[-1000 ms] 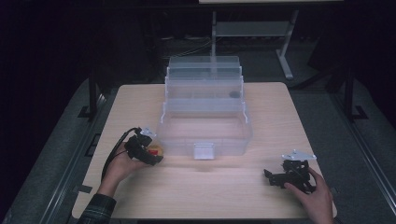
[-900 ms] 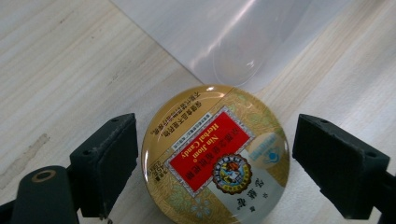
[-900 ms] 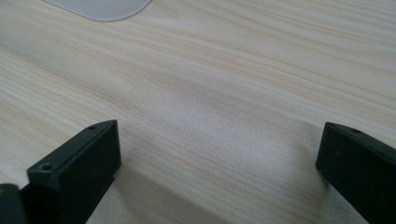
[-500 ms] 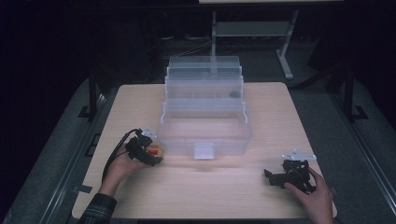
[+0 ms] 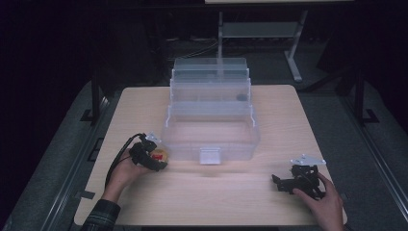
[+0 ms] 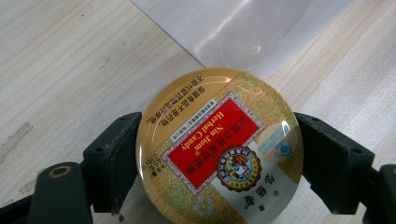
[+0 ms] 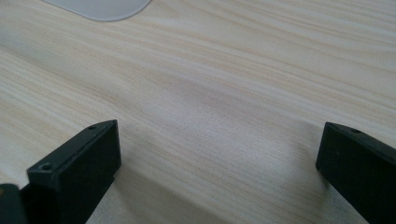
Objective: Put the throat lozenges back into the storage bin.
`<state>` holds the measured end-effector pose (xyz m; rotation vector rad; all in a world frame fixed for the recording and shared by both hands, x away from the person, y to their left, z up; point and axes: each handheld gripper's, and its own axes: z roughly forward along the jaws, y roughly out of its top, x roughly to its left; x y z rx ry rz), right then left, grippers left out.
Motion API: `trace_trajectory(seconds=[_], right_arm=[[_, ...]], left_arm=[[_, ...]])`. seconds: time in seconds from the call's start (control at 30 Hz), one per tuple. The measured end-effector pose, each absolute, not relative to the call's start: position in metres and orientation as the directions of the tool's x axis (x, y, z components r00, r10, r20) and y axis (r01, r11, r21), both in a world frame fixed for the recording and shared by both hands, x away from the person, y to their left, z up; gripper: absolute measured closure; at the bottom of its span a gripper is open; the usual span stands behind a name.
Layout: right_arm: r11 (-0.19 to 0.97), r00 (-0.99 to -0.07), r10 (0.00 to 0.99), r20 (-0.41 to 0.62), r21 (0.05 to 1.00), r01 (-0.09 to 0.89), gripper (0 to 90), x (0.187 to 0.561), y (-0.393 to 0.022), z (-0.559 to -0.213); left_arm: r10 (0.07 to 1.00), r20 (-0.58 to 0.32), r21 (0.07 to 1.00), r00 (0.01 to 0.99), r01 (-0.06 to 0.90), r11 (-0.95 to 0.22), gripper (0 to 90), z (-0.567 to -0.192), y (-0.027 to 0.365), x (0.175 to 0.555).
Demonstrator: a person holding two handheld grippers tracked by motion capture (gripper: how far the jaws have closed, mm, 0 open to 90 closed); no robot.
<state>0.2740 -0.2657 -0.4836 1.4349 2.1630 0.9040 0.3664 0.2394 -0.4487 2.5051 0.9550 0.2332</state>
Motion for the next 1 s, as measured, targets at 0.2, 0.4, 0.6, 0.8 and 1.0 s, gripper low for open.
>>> trace_trajectory(seconds=[0.2, 0.4, 0.6, 0.8, 1.0], right_arm=[[0.268, -0.400, 0.916, 0.029, 0.698, 0.664, 0.0, 0.274, -0.266, -0.484], [0.268, -0.400, 0.916, 0.029, 0.698, 0.664, 0.0, 0.274, -0.266, -0.484], [0.267, -0.400, 0.916, 0.029, 0.698, 0.664, 0.0, 0.274, -0.266, -0.484], [0.268, -0.400, 0.916, 0.029, 0.698, 0.664, 0.0, 0.274, -0.266, -0.484], [0.268, -0.399, 0.916, 0.029, 0.698, 0.664, 0.0, 0.274, -0.266, -0.484]], left_arm=[[0.665, -0.004, 0.459, 0.747, 0.592, -0.662, 19.5, -0.448, 0.239, 0.366], [0.663, -0.011, 0.451, 0.748, 0.596, -0.664, 19.6, -0.448, 0.240, 0.366], [0.666, -0.020, 0.457, 0.745, 0.600, -0.657, 19.6, -0.446, 0.242, 0.365], [0.666, -0.020, 0.467, 0.746, 0.596, -0.653, 19.6, -0.440, 0.244, 0.364], [0.664, -0.027, 0.469, 0.747, 0.596, -0.652, 19.6, -0.435, 0.245, 0.362]])
